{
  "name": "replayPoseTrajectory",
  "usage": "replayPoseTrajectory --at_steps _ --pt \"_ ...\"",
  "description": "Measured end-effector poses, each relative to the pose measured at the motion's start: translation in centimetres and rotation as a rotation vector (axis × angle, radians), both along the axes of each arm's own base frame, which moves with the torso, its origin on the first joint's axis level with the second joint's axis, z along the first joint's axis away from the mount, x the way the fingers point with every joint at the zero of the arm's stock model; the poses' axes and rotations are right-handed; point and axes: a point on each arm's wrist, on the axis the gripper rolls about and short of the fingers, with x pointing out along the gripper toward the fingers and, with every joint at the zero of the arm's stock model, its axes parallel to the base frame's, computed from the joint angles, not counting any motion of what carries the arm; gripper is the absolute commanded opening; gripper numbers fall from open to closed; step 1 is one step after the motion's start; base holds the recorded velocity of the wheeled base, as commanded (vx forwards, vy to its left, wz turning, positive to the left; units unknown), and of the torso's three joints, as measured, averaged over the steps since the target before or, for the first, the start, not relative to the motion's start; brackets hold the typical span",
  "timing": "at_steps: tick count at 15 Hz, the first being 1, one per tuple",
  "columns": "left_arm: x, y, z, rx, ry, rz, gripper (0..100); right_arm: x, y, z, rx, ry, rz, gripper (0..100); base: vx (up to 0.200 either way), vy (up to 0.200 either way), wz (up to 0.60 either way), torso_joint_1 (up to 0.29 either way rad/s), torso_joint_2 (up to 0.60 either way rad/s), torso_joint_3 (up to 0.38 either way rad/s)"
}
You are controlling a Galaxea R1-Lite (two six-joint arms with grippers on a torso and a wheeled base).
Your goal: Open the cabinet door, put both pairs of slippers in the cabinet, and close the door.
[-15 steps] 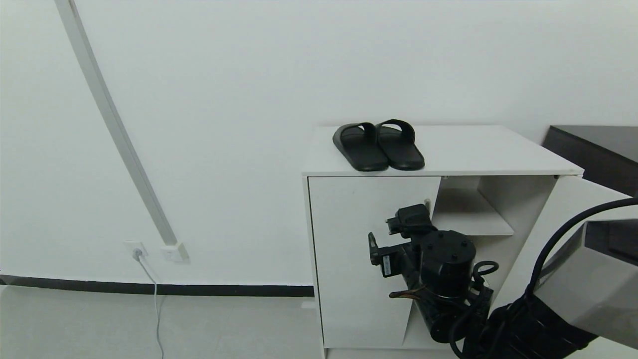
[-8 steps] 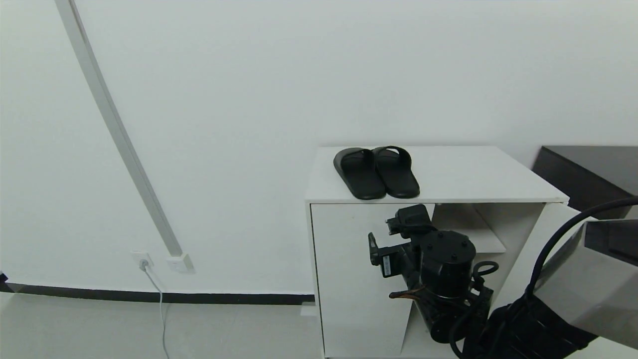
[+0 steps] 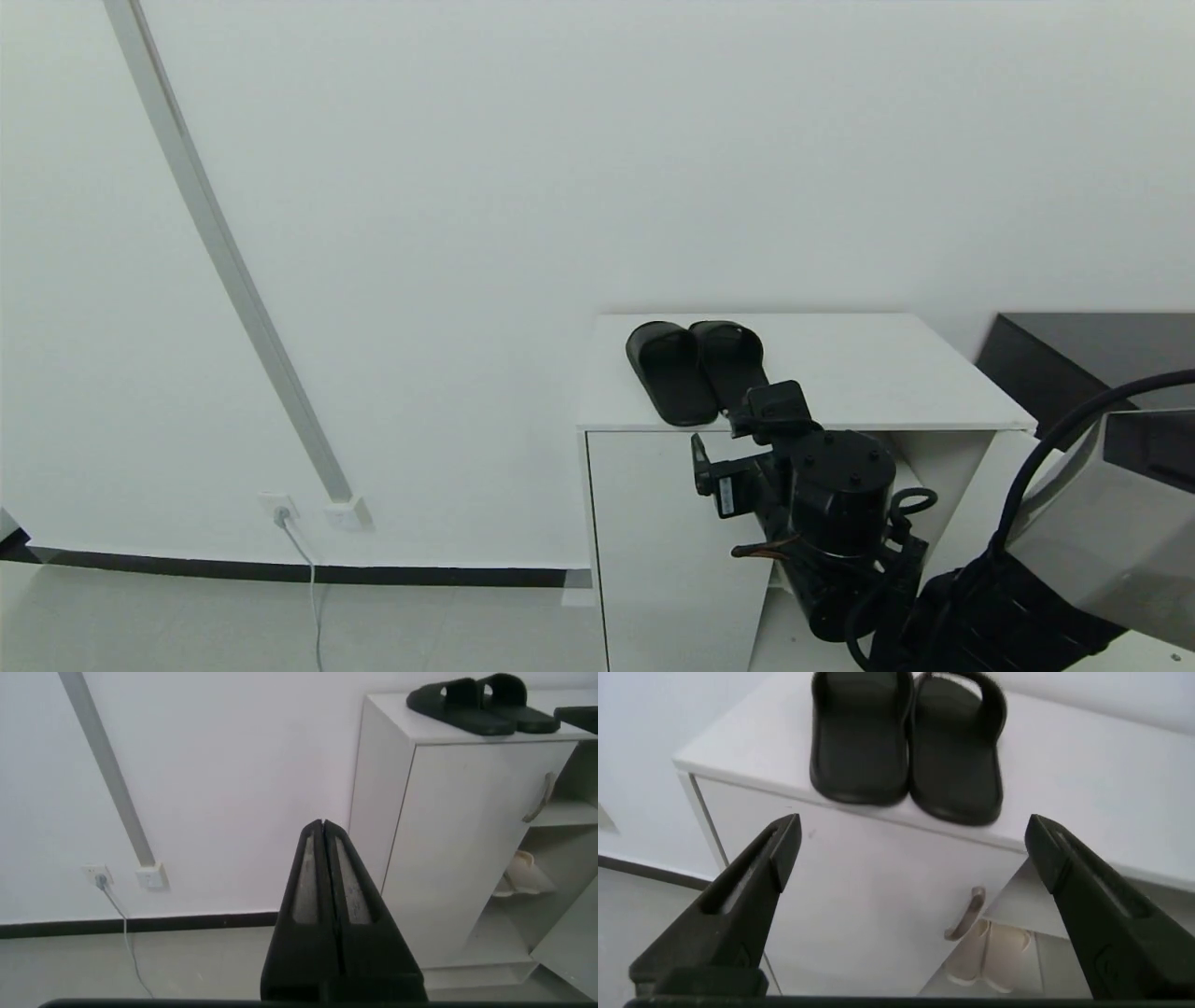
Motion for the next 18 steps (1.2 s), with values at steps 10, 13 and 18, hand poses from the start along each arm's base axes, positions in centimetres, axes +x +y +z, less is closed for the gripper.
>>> replayPoseTrajectory --at_steps 10,13,18 --pt "0.0 0.0 0.0 0.0 0.001 -0.001 0 0.5 -0.8 -0.8 0.0 0.029 0.068 100 0.0 0.0 0.0 0.086 -0.19 -0.101" --pt "0.0 0.0 0.0 0.001 0.001 0.0 0 1.2 -0.6 -0.8 0.021 0.053 0.075 100 0.0 0.0 0.0 0.0 0.0 0.0" --pt "0.0 0.0 0.0 0.002 0.001 0.0 0 2.6 0.2 0.3 0.025 0.199 0.045 100 0.0 0.0 0.0 0.0 0.0 0.0"
